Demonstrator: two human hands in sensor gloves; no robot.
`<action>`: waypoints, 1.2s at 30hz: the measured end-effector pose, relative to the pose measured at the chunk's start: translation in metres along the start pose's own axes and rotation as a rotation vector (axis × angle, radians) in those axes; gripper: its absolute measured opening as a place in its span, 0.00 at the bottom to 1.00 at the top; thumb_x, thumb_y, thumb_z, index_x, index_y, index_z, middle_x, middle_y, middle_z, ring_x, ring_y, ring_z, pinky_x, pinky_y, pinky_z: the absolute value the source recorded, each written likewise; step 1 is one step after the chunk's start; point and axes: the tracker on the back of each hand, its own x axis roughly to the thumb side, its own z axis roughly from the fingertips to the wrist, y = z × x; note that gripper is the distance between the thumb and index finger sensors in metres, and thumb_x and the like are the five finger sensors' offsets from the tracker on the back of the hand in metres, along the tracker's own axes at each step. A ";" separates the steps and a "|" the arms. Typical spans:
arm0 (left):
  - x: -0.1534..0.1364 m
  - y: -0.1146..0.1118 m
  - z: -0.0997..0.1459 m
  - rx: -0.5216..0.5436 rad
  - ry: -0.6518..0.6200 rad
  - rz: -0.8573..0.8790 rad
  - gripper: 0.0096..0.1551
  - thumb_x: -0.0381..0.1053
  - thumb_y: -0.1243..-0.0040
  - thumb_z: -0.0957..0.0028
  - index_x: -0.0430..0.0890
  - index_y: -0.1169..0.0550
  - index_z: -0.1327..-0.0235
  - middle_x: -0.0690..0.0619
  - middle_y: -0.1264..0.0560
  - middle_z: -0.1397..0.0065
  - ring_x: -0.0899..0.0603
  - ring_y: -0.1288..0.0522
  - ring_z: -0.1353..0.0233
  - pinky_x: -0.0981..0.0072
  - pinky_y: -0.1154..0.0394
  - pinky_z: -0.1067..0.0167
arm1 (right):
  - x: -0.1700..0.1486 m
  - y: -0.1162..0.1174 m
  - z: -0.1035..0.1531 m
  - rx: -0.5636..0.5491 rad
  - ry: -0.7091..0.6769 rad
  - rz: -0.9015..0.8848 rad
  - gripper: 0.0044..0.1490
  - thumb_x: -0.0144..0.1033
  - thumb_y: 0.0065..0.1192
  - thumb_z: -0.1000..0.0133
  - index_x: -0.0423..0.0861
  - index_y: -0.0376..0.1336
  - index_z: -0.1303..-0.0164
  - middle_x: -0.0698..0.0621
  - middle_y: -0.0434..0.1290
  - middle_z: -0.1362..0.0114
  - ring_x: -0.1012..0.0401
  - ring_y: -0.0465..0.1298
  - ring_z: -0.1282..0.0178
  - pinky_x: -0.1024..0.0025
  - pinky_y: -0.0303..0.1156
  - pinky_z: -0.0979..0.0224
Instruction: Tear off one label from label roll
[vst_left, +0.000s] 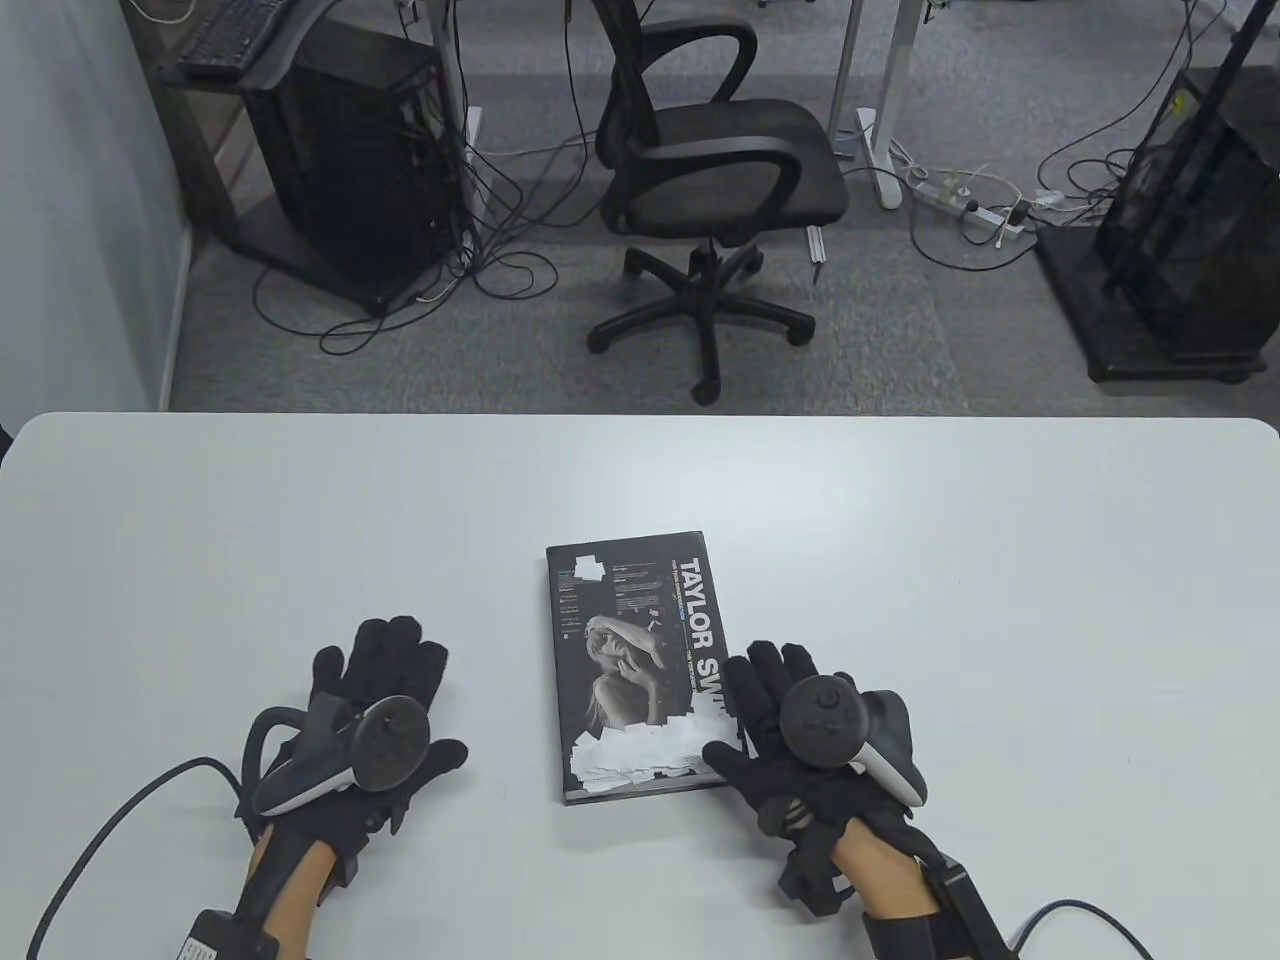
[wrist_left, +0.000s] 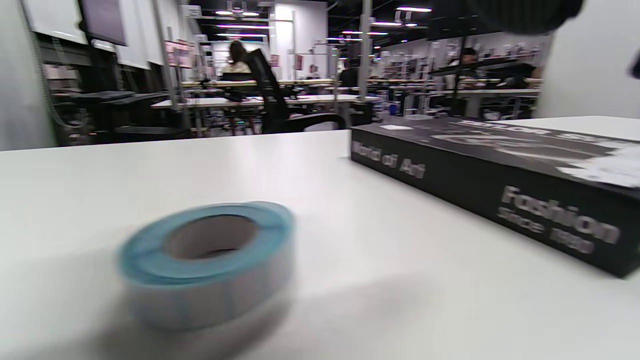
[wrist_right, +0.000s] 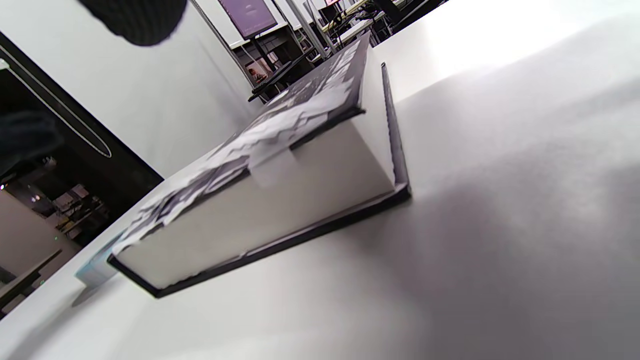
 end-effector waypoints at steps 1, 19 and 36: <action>-0.005 0.000 0.001 -0.003 0.018 0.004 0.54 0.73 0.51 0.54 0.46 0.48 0.21 0.44 0.63 0.17 0.34 0.61 0.17 0.32 0.61 0.30 | 0.000 -0.001 0.000 -0.003 0.001 -0.004 0.52 0.62 0.56 0.51 0.58 0.37 0.24 0.50 0.32 0.17 0.45 0.30 0.16 0.32 0.22 0.28; -0.039 -0.037 -0.008 -0.344 0.179 -0.100 0.38 0.56 0.37 0.51 0.54 0.35 0.26 0.46 0.66 0.17 0.35 0.65 0.17 0.33 0.58 0.28 | -0.007 -0.005 0.002 -0.014 0.023 -0.009 0.51 0.61 0.56 0.50 0.58 0.38 0.24 0.49 0.33 0.17 0.44 0.31 0.16 0.32 0.22 0.28; -0.032 -0.063 -0.020 -0.401 0.153 -0.139 0.39 0.45 0.39 0.50 0.55 0.40 0.25 0.48 0.64 0.17 0.36 0.55 0.16 0.37 0.49 0.26 | -0.006 -0.001 0.002 0.014 0.027 0.010 0.50 0.61 0.56 0.50 0.57 0.40 0.24 0.49 0.33 0.17 0.44 0.32 0.16 0.32 0.23 0.28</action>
